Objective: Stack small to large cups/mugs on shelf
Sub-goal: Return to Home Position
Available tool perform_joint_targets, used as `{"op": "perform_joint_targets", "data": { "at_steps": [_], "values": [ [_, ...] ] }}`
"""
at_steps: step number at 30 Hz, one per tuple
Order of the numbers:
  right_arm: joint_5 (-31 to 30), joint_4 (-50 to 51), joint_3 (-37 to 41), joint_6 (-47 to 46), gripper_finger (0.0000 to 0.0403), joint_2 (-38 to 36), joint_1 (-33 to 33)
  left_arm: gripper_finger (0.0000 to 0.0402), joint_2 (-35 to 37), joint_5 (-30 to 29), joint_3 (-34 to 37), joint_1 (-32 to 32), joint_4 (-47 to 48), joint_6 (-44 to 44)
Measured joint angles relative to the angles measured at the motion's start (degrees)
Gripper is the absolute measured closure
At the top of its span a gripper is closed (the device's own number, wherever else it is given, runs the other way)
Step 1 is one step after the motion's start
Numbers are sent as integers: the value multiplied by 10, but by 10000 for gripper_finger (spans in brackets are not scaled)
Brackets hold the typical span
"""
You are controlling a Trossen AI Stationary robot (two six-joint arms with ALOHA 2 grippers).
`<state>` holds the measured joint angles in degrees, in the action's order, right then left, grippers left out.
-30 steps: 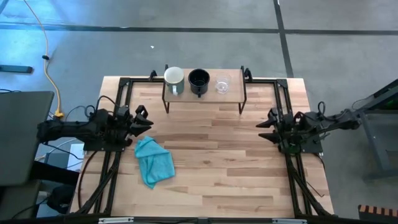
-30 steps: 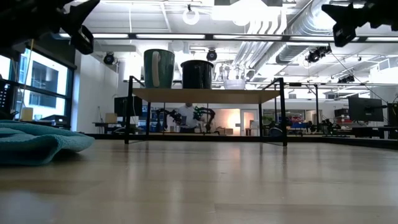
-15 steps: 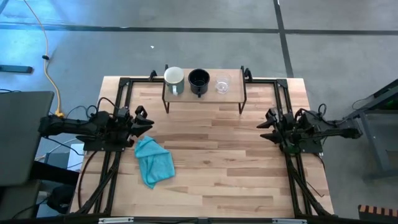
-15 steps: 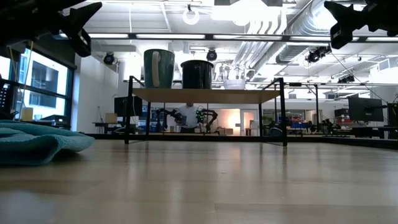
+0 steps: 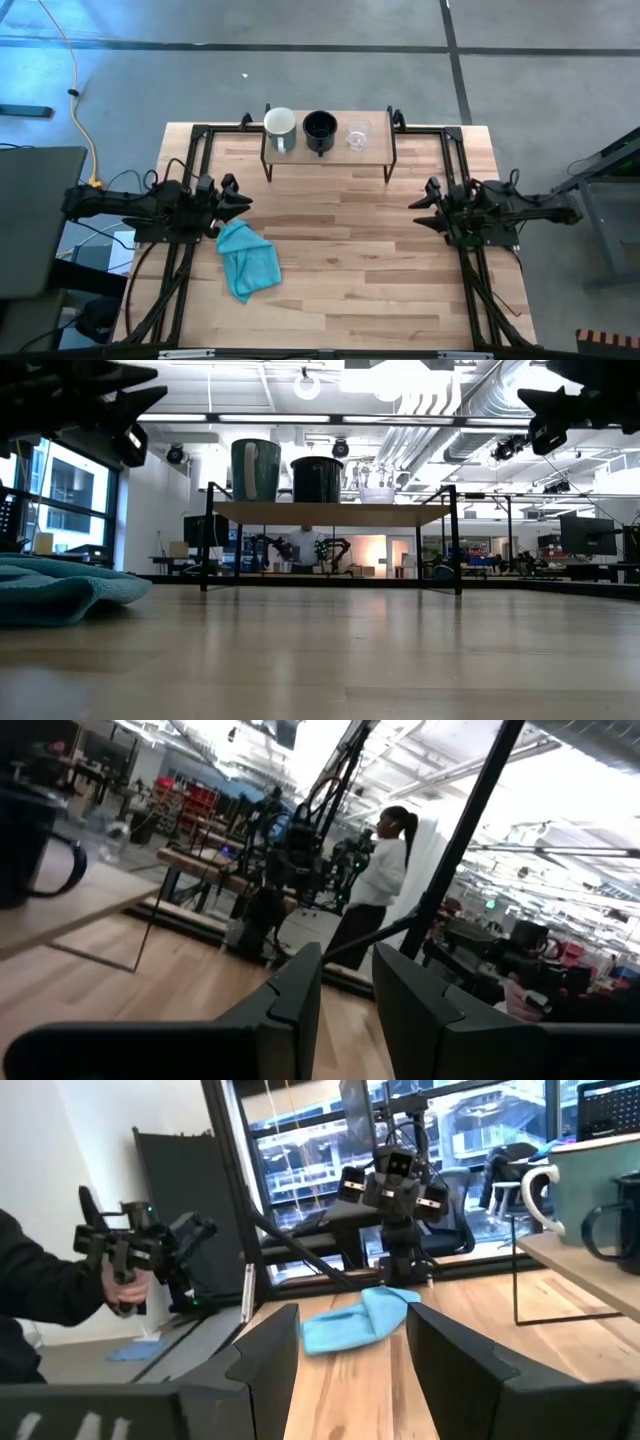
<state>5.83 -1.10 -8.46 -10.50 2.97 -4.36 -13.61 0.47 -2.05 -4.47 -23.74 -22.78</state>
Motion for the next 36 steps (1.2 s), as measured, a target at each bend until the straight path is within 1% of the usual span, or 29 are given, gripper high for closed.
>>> {"op": "perform_joint_targets", "data": {
  "at_steps": [3,6,9,14,21,24,27,32,36],
  "values": [
    [-2,-15,18,-11,224,-10,0,318,0,0,15,0,-8,-14],
    [-8,-36,29,-7,224,-20,0,318,3,0,16,0,0,-18],
    [-13,-35,40,0,224,-29,5,318,3,-5,16,0,1,-17],
    [-13,-38,53,-10,224,-29,21,318,2,-12,15,0,29,-24],
    [-6,-62,79,-17,224,-29,33,318,3,-12,15,0,34,-28],
    [1,-58,79,-25,224,-29,35,318,3,-12,15,0,40,-30],
    [2,-53,79,-14,224,-28,35,318,3,-12,15,0,56,-33],
    [-8,-21,79,-11,224,-28,37,318,2,-46,15,0,98,-48],
    [-16,-17,79,-11,224,-28,37,318,2,-61,15,0,96,-47]
  ]
}}
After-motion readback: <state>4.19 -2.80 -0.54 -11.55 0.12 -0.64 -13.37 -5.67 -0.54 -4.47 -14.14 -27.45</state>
